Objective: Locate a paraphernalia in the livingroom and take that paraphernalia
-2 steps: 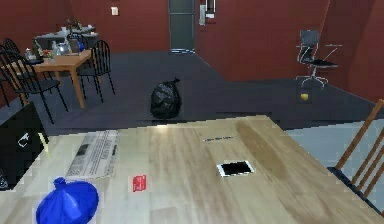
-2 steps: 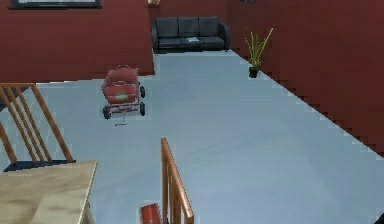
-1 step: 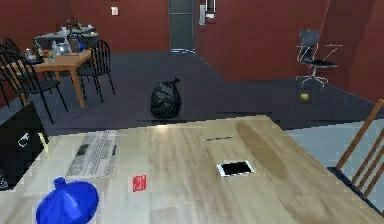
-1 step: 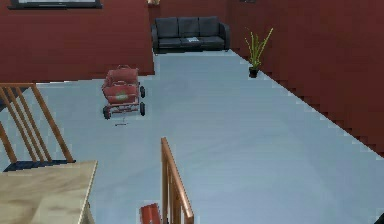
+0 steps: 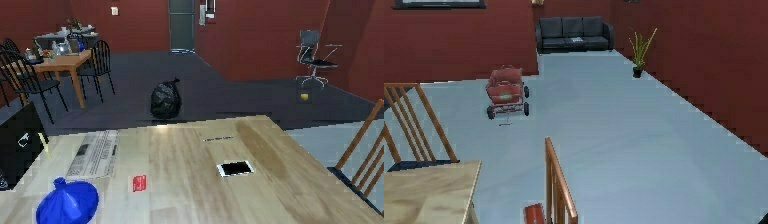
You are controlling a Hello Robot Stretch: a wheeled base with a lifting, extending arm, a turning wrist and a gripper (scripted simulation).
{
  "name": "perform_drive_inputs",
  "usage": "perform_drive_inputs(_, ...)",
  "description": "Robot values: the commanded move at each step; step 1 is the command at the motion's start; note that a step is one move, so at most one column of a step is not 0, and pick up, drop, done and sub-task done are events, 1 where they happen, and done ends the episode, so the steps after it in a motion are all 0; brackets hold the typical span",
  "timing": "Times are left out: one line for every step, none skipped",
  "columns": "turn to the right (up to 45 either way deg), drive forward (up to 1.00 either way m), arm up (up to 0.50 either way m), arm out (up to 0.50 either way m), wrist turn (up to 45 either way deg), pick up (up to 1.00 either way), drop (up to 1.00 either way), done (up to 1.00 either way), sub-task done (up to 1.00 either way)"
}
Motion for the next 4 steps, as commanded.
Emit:
perform_drive_inputs(0.0,0.00,0.00,0.00,24.0,0.00,0.00,0.00,0.00)
perform_drive_inputs(0.0,0.00,-0.30,0.00,0.0,0.00,0.00,0.00,0.00)
perform_drive_inputs(0.0,0.00,0.00,0.00,0.0,1.00,0.00,0.00,0.00)
perform_drive_inputs(0.0,0.00,0.10,0.00,0.0,0.00,0.00,0.00,0.00)
